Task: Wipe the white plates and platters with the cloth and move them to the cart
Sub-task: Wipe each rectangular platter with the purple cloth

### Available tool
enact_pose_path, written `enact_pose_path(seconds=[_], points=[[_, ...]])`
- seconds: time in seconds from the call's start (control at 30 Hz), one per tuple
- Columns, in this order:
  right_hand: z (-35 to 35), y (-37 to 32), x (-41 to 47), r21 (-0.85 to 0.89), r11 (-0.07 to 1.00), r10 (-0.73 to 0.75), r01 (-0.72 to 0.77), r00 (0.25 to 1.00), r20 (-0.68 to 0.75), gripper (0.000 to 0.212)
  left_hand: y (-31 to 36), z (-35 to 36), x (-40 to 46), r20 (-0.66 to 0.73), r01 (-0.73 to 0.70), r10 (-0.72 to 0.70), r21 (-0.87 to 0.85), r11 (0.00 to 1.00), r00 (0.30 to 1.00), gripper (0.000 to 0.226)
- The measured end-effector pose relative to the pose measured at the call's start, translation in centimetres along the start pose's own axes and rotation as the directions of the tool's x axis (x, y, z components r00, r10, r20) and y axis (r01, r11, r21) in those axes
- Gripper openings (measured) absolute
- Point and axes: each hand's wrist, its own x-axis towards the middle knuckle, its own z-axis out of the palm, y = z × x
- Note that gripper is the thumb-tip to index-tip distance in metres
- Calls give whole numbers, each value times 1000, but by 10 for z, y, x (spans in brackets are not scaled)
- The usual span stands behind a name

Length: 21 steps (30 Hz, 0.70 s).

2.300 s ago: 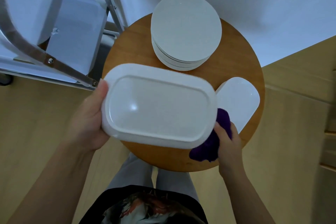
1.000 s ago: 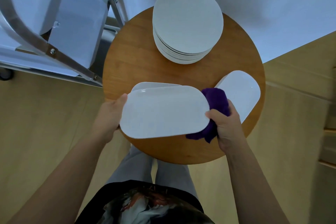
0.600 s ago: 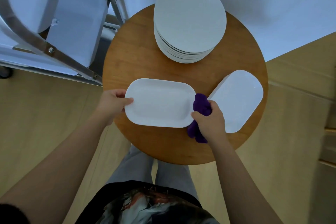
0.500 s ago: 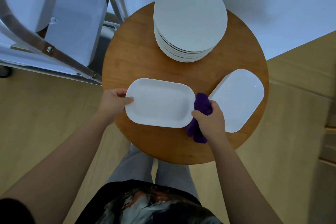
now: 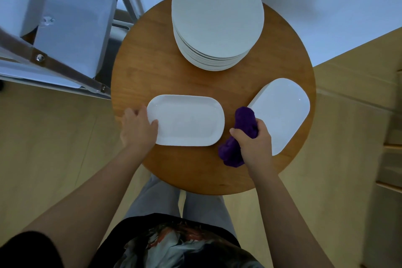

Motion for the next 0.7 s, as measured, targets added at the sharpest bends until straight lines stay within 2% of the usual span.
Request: enact_pose_path(seconds=[0.1, 0.13, 0.2, 0.27, 0.33, 0.43, 0.5, 0.6, 0.7], points=[[-7, -1, 0, 72, 997, -17, 18, 1000, -14, 44, 28, 1, -22, -93, -194, 195, 18, 981, 976, 51], [-11, -2, 0, 92, 995, -32, 34, 999, -25, 42, 41, 4, -32, -77, -265, 262, -30, 964, 962, 47], [-21, -4, 0, 129, 988, -79, 84, 996, -44, 39, 71, 12, -54, 19, -301, 310, -190, 934, 951, 37], [-35, -5, 1, 158, 979, -120, 128, 991, -58, 39, 102, 24, -70, 130, -281, 320, -254, 926, 938, 30], [-53, -6, 4, 185, 971, -140, 153, 987, -81, 38, 131, 38, -78, 207, -282, 334, -245, 928, 919, 27], [-82, -4, 13, 196, 965, -154, 176, 980, -126, 36, 163, 51, -80, 293, -252, 291, -163, 954, 911, 37], [-98, -3, 19, 197, 963, -150, 182, 974, -169, 34, 173, 56, -76, 314, -240, 252, -79, 968, 915, 41], [-116, 1, 29, 213, 962, -123, 169, 970, -211, 32, 174, 60, -66, 290, -203, 200, -20, 979, 936, 33], [-125, 4, 38, 207, 965, -120, 161, 973, -197, 33, 173, 61, -61, 274, -237, 232, -16, 971, 933, 27]])
